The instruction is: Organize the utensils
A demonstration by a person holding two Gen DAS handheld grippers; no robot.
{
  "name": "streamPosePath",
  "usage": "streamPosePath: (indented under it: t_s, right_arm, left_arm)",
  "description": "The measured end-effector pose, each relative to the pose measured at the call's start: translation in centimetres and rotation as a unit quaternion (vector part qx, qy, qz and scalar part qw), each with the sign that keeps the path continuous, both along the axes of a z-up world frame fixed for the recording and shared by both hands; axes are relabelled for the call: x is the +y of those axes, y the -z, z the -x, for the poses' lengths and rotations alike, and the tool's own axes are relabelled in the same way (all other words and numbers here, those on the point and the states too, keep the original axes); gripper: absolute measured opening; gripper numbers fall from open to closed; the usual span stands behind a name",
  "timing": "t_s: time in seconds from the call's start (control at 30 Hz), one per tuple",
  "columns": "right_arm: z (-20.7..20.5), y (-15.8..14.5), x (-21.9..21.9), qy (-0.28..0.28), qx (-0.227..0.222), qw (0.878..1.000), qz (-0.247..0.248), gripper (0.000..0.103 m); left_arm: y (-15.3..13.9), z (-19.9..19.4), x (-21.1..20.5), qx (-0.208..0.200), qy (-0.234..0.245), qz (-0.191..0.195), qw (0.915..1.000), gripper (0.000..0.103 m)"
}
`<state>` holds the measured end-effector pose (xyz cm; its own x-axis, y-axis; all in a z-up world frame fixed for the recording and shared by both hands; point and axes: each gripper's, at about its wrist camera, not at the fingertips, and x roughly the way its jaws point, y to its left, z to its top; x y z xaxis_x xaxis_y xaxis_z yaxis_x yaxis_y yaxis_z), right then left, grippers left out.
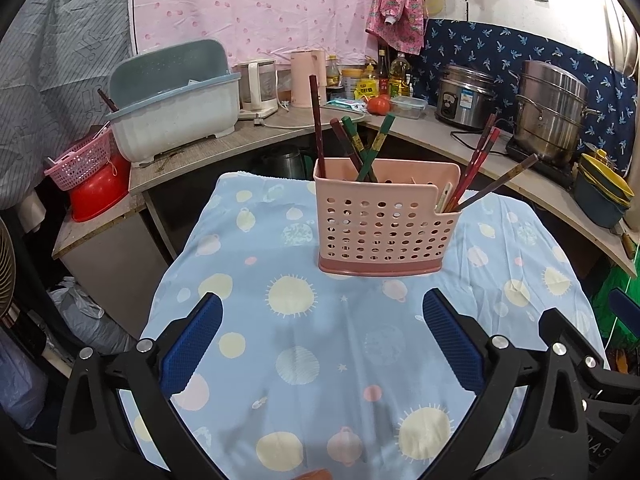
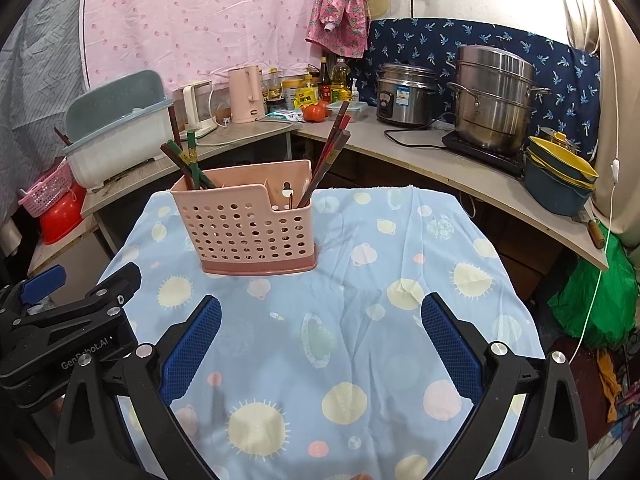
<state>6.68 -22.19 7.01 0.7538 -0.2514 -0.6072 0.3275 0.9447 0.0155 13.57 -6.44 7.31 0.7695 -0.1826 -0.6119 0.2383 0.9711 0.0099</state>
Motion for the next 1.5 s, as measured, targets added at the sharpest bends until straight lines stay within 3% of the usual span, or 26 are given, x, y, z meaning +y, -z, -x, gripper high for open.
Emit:
streamPosePath:
  t_s: [1.5]
  right_arm:
    - [-0.11,0.33,0.26,0.000,0.008,1.000,0.001,0.097]
  left_arm:
    - [0.19,-0.21,0.36,0.000,-0.011,-0.013,0.9999,0.095]
